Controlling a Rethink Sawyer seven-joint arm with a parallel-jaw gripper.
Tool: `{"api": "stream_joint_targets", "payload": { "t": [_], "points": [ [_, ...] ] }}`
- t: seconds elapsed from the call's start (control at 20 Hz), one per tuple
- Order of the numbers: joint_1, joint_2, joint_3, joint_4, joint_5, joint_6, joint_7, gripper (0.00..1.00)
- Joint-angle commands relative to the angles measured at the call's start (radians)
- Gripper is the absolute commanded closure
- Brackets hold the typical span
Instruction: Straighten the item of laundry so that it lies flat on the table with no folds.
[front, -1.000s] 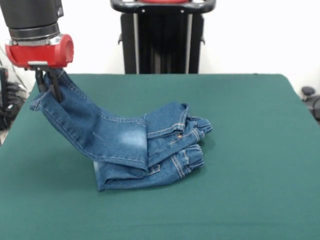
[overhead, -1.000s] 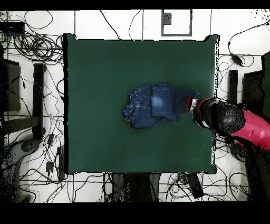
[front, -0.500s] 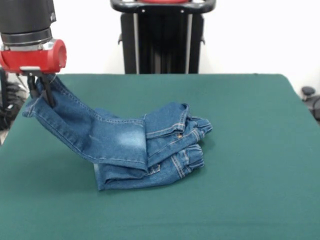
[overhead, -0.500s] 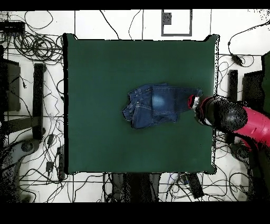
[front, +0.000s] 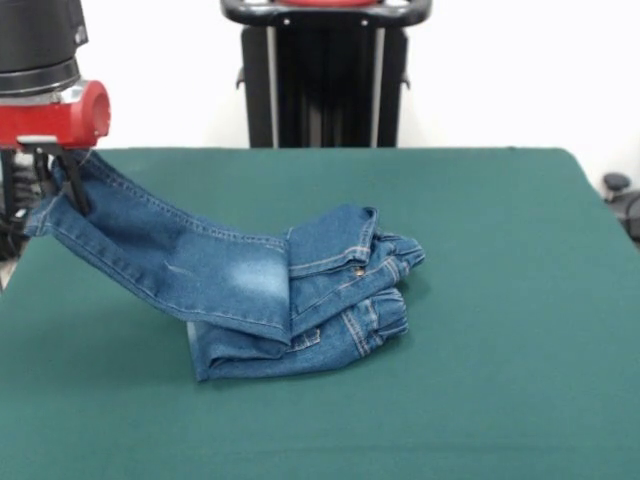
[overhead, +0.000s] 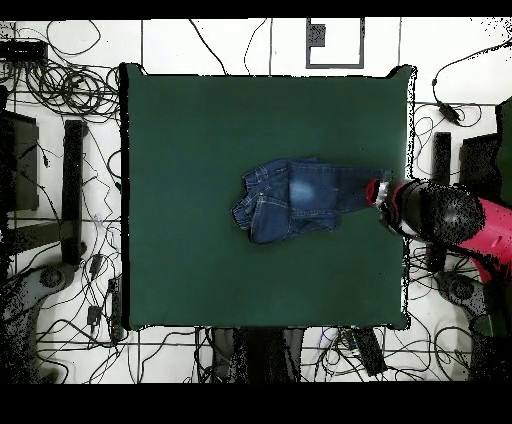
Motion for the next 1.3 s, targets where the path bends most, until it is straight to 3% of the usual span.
{"api": "stream_joint_targets", "payload": {
  "t": [0.05, 0.5, 1.3],
  "points": [
    [-0.007, 0.016, 0.121, -0.041, -0.042, 0.135, -0.301, 1.0],
    [-0.03, -0.079, 0.144, -0.011, -0.019, 0.213, -0.28, 1.0],
    [-0.059, -0.082, 0.177, -0.016, -0.036, 0.24, -0.28, 1.0]
  ]
}}
